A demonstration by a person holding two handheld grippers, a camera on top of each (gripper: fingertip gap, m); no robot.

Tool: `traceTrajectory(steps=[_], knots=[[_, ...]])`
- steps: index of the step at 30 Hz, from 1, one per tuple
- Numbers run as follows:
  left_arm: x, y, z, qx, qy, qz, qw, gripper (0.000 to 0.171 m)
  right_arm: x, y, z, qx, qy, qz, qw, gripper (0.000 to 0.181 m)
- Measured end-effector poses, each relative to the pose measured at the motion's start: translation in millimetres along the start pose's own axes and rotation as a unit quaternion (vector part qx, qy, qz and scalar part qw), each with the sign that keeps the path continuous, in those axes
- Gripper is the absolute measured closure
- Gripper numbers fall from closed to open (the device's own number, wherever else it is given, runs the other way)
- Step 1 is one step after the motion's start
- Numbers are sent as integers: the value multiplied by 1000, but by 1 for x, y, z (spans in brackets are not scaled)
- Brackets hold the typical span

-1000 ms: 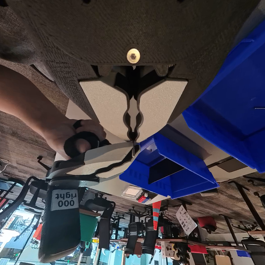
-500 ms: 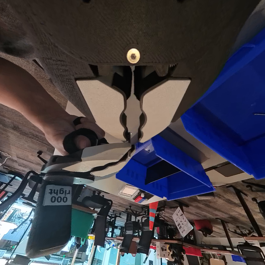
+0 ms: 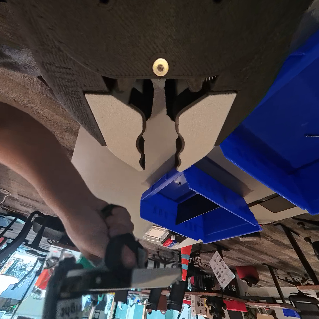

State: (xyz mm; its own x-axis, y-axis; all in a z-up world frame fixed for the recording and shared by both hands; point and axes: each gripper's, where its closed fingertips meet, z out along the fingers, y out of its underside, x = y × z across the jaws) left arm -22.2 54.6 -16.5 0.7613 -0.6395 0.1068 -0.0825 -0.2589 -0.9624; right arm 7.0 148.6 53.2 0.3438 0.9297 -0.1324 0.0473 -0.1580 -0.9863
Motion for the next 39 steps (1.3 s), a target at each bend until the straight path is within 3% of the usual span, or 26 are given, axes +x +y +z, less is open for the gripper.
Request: traceTrajectory(steps=[7,10,16,27,36,39], knots=[[-4,-2,-5,2,-15,14,1000,137,123,14,24,-154,134,20,979,180],[-5,-3,-8,6,-19,17,1000,137,170,33,37,-245,176,32,953,179],[-10,0,-17,5,-39,24,999,137,230,74,59,-383,211,78,896,179],[-34,8,-43,10,-83,9,996,138,268,167,63,-547,197,126,804,179],[-51,11,-55,9,-114,8,993,140,270,195,59,-591,205,165,762,178],[-60,13,-59,1,-127,3,992,139,270,197,58,-594,204,169,760,174]])
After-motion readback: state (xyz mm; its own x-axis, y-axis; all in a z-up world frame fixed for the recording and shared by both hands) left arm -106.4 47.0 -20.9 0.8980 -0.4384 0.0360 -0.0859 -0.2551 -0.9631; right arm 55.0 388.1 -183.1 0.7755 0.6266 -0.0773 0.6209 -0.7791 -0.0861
